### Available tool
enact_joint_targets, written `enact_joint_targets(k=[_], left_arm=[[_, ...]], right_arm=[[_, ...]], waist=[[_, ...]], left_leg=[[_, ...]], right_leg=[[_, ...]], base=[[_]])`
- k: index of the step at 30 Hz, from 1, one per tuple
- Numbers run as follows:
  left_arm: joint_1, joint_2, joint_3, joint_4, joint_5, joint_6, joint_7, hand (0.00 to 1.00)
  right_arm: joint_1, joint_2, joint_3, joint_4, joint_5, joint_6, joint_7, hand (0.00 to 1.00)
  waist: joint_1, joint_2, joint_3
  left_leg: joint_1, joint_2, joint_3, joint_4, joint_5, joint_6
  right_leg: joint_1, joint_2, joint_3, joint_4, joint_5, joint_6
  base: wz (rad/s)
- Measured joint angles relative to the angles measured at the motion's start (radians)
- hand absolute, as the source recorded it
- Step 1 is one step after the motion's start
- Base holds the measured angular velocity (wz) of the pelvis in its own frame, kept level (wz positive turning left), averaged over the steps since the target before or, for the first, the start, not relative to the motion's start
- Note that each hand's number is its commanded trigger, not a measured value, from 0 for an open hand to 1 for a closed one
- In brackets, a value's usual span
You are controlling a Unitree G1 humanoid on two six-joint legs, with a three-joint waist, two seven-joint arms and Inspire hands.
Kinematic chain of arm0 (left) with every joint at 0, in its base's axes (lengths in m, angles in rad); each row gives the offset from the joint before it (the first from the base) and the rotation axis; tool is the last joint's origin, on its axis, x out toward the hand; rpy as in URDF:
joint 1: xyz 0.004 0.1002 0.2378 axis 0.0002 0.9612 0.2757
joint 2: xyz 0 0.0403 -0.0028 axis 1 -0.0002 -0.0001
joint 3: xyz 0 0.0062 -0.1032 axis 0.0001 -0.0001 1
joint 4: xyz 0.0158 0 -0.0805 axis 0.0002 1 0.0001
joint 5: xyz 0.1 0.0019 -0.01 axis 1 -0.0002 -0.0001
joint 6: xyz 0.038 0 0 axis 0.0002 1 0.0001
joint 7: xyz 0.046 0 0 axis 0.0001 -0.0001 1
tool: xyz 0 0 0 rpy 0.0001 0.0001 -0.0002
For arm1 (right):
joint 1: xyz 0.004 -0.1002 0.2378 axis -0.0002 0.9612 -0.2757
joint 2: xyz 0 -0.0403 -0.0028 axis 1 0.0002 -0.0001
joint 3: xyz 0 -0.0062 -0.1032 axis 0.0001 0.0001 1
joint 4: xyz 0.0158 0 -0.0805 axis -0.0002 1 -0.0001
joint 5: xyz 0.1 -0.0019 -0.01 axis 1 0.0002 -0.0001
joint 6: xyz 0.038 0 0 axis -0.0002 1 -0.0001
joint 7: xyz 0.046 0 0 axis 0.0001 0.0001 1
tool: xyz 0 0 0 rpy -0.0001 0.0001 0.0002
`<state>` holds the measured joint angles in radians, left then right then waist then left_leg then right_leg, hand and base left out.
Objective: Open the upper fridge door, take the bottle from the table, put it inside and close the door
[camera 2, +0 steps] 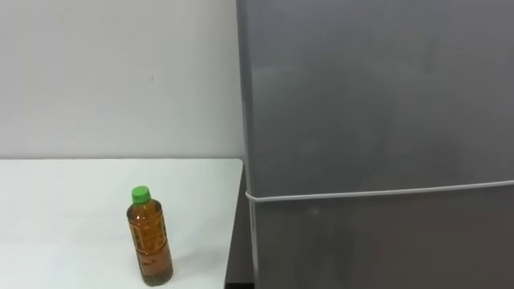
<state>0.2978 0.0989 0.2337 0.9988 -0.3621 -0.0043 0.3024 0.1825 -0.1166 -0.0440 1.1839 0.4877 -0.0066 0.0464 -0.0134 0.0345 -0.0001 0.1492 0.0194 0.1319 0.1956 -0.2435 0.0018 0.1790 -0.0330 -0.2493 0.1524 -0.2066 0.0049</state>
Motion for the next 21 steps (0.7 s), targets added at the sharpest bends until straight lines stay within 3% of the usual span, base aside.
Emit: enact_joint_targets(k=[4,7,14,21], left_arm=[[0.0,0.001,0.02,-0.076,-0.005,-0.01,0.021,0.0],[-0.006,0.005,0.02,-0.133,-0.074,-0.019,0.047,0.0],[-0.008,0.006,0.032,-0.305,-0.153,-0.057,0.111,0.0],[-0.025,0.019,0.061,-0.461,-0.16,-0.09,0.189,0.0]], right_arm=[[0.011,-0.012,-0.005,-0.02,-0.024,-0.002,0.001,0.0],[0.019,-0.017,-0.017,-0.022,-0.021,-0.002,0.0,0.0],[0.024,-0.017,-0.029,-0.031,-0.036,-0.006,0.001,0.0],[0.051,-0.011,-0.062,-0.066,-0.046,-0.017,-0.001,0.0]], waist=[[0.006,0.016,0.0006],[0.016,0.019,0.0008],[0.021,0.015,0.0004],[0.026,0.015,0.0001]], left_leg=[[0.003,0.001,0.002,-0.007,0.0,0.0],[0.002,0.0,0.002,-0.008,0.0,0.0],[0.001,-0.002,-0.002,-0.007,0.0,0.0],[0.002,-0.002,0.0,-0.006,0.0,0.0]], right_leg=[[0.0,0.001,0.001,0.0,-0.001,-0.001],[-0.003,0.001,0.001,0.001,-0.002,0.0],[-0.005,-0.001,0.003,0.001,-0.003,0.001],[-0.004,-0.001,-0.001,0.001,-0.006,0.001]], base=[[0.0],[0.0],[0.0],[0.01]])
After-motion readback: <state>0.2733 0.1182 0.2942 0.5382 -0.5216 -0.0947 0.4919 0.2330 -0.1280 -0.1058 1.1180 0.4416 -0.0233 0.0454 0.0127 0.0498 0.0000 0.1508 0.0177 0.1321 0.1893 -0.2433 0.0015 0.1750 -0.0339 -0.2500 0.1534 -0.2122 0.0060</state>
